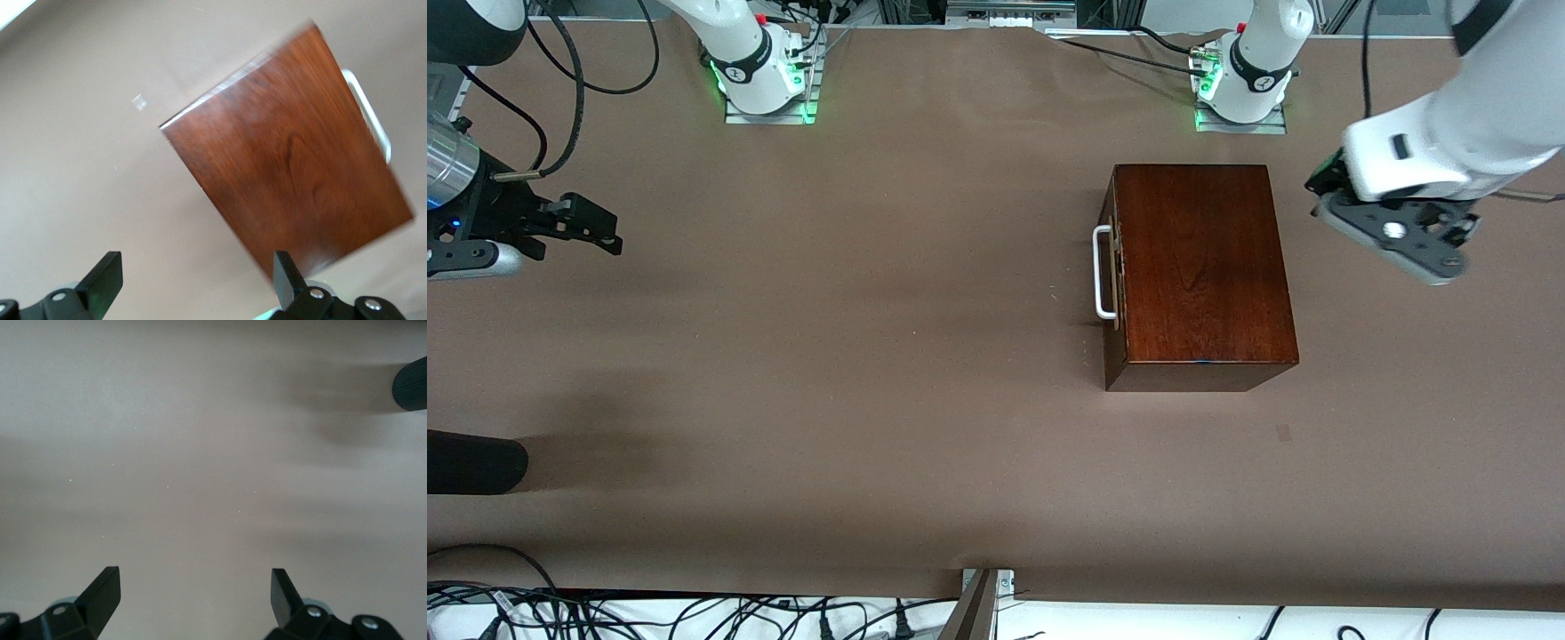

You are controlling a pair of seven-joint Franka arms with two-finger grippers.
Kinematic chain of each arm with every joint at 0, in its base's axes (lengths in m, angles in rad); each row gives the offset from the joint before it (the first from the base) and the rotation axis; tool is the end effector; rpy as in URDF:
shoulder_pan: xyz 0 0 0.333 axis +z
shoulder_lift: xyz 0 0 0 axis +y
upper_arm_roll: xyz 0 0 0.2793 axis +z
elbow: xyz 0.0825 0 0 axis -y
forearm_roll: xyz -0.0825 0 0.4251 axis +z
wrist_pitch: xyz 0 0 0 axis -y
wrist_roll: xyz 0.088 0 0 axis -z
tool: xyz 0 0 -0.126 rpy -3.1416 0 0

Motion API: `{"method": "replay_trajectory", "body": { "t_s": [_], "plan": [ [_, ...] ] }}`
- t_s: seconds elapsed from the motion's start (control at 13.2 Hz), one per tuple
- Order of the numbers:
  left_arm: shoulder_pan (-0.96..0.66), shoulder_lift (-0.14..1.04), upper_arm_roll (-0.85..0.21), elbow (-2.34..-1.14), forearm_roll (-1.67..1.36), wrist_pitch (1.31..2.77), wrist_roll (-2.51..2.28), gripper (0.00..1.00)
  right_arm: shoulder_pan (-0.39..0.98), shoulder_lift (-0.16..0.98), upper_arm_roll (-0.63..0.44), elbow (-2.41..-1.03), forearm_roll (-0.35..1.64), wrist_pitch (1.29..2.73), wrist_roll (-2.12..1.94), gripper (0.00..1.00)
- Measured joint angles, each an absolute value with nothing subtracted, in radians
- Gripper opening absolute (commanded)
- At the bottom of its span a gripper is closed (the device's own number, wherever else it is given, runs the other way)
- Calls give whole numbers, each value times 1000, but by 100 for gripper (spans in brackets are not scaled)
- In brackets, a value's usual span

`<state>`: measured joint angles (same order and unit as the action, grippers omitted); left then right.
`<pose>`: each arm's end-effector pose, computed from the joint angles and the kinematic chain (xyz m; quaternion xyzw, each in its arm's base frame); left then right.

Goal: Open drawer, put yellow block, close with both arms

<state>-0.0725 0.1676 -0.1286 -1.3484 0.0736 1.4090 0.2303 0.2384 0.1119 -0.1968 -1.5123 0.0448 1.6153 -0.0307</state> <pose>0.6123 -0.1082 0.5666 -0.9761 0.2094 0.0532 0.0251 0.6275 0.0368 0.5356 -0.9993 -0.0356 0.0034 0.0114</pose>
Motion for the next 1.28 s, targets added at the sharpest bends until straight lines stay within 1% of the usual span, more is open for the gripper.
{"method": "replay_trajectory", "body": {
  "t_s": [0.23, 0.38, 0.53, 0.83, 1.28],
  "plan": [
    [-19, 70, -98, -1537, 48, 1543, 38, 100, 238, 112, -197, -1512, 45, 1616, -31, 100],
    [-11, 15, -26, -1646, 22, 1613, 22, 100, 238, 112, -197, -1512, 45, 1616, -31, 100],
    [-7, -25, 32, -1715, 0, 1638, 23, 100, 238, 112, -197, -1512, 45, 1616, -31, 100],
    [-51, -57, 57, -1748, 3, 1645, 30, 100, 238, 112, -197, -1512, 44, 1616, -31, 100],
    [-63, -56, 73, -1755, 4, 1646, 92, 100, 238, 112, -197, -1512, 44, 1616, -31, 100]
  ]
}}
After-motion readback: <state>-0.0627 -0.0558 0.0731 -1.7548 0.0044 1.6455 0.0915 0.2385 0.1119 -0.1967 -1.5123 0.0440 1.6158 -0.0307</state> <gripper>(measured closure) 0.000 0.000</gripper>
